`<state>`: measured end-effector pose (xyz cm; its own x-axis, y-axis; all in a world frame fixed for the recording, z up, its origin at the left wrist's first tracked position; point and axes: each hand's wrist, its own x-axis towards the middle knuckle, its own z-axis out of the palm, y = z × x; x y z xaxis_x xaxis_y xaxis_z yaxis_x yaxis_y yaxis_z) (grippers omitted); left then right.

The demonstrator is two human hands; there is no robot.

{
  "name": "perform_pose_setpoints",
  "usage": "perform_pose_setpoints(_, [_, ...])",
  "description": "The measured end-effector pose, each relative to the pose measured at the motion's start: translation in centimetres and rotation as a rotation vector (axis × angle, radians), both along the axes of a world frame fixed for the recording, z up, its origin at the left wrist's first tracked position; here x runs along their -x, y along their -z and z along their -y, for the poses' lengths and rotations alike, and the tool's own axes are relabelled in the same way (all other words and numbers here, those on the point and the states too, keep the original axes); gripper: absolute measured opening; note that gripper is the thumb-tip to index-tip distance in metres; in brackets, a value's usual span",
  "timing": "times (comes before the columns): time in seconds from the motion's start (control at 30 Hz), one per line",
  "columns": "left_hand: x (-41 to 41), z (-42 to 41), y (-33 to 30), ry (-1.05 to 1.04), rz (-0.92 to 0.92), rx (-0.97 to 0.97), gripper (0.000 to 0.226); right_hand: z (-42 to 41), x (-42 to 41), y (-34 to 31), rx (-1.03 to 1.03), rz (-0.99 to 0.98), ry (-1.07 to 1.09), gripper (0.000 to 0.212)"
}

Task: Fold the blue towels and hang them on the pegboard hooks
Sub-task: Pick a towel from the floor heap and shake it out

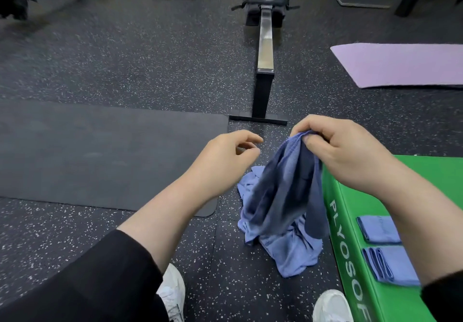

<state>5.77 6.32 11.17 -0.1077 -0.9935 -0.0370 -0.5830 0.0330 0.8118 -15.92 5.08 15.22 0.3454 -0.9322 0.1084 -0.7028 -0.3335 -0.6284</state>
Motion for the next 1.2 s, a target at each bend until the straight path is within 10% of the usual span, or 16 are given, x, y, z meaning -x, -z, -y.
perform_pose_setpoints(0.7, [0.6, -1.3, 1.1, -0.076, 0.291, 0.154, 0.019, -1.6, 0.7, -0.9, 0.087, 0.165, 0.102, 0.031])
perform_pose_setpoints(1.2, [-7.7, -1.2, 2.3, -0.173, 0.642, -0.148, 0.046, 0.0, 5.6, 1.4, 0.121, 0.269, 0.408, 0.029])
